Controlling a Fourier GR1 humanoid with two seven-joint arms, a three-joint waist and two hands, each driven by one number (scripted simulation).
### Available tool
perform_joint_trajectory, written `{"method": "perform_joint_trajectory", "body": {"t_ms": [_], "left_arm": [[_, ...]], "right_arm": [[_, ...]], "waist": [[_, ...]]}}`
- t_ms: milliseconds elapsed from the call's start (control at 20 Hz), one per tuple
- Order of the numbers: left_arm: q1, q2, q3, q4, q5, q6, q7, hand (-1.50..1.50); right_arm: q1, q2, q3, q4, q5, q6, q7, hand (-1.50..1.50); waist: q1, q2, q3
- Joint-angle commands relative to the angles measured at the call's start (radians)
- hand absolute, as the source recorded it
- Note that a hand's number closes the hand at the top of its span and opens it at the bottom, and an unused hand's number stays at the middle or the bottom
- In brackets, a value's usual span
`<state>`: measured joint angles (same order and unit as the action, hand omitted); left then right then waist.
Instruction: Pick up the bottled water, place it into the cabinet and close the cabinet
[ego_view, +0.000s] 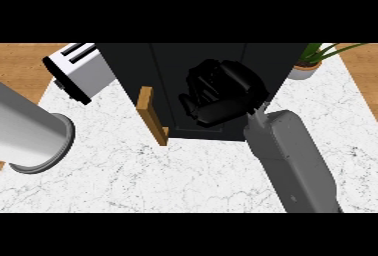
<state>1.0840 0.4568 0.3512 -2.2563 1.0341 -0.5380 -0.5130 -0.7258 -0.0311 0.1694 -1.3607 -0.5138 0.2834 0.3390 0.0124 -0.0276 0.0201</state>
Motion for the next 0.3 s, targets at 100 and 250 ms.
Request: {"method": "perform_joint_trajectory", "body": {"t_ms": [100, 250], "left_arm": [[-0.022, 0.016, 0.019, 0.003, 0.036, -0.007, 0.035, -1.50], [-0.023, -0.021, -0.030, -0.010, -0.014, -0.005, 0.050, -1.50]], "right_arm": [[-0.179, 0.029, -0.032, 0.171, -0.058, -0.069, -0.022, 1.50], [-0.186, 0.029, -0.042, 0.181, -0.031, -0.064, -0.025, 1.50]], "waist": [[0.041, 0.037, -0.020], [0.042, 0.037, -0.021]]}}
